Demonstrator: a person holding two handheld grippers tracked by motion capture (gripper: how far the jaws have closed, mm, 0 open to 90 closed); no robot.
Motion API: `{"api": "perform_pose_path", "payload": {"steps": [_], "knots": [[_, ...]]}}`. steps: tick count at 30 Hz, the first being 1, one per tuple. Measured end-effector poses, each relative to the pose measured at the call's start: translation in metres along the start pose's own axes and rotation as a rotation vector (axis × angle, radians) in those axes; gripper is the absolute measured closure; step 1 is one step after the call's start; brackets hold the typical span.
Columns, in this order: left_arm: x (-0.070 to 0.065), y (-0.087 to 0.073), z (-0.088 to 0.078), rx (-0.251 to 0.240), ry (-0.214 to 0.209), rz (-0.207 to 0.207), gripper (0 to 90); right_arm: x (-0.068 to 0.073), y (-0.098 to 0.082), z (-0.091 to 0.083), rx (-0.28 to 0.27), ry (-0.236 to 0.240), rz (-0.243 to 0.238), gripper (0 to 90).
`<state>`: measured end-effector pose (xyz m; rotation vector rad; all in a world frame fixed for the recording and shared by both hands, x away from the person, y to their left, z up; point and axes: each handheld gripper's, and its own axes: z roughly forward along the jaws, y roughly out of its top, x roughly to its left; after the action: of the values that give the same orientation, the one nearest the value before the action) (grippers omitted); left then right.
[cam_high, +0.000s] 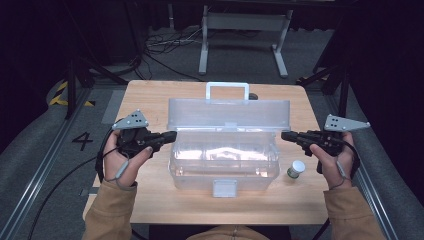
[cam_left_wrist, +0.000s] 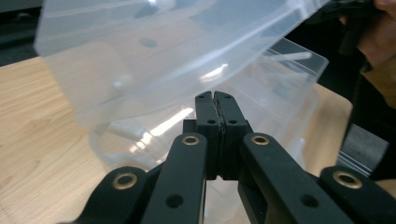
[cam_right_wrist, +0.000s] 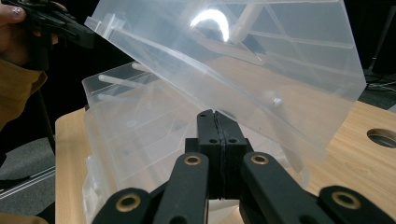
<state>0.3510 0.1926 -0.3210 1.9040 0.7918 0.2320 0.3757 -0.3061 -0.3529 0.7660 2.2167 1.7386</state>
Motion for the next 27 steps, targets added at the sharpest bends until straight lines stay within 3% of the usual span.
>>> {"api": "perform_pose_path", "payload": {"steps": [13,27], "knots": [[0.013,-0.006,0.013,-0.036,0.003,-0.044,90.0,0.001,-0.001,0.001,-0.010,-0.002,0.000,90.0],[0.020,-0.007,0.019,-0.052,0.020,-0.036,90.0,0.002,-0.001,0.002,-0.013,-0.008,-0.004,90.0]]}}
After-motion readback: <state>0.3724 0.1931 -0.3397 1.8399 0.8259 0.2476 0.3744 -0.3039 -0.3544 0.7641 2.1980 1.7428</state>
